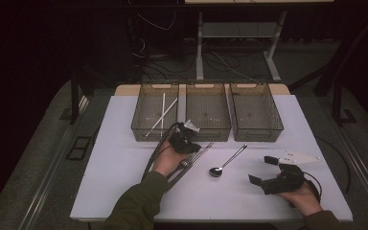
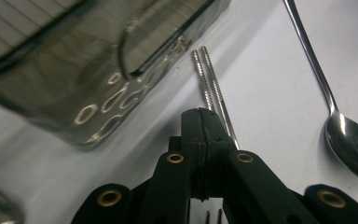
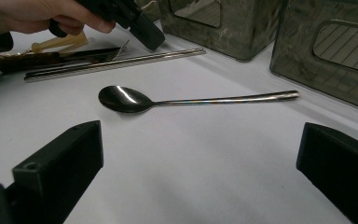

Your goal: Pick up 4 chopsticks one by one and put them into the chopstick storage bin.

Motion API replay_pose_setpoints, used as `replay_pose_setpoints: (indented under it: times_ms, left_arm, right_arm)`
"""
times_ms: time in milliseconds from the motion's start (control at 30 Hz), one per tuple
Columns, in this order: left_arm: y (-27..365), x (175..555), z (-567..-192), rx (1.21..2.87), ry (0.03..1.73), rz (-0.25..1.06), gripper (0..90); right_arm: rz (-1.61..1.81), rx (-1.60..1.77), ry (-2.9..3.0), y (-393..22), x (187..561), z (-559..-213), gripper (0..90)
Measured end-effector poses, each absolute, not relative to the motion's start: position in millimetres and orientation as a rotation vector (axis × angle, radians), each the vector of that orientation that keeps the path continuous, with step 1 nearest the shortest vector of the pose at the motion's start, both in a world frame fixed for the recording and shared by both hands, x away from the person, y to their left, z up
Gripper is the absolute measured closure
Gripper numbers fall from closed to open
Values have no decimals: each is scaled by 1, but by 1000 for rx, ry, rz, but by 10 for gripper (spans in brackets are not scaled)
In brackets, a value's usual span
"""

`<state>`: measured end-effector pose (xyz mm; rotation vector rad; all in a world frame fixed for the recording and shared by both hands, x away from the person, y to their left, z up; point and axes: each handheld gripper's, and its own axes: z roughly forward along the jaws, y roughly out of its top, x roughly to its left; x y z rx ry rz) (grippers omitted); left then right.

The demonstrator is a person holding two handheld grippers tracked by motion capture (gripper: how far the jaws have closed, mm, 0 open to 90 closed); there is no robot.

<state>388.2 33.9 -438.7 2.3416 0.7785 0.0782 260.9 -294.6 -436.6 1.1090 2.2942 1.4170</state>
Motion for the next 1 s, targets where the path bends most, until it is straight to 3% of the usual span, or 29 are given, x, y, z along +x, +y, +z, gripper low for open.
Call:
replay_pose_setpoints:
  times_ms: [1000]
  left_arm:
    - [11, 377, -438, 2426, 576, 46, 897]
  right_arm:
    - [1419, 1105, 2294, -294, 261, -437, 8]
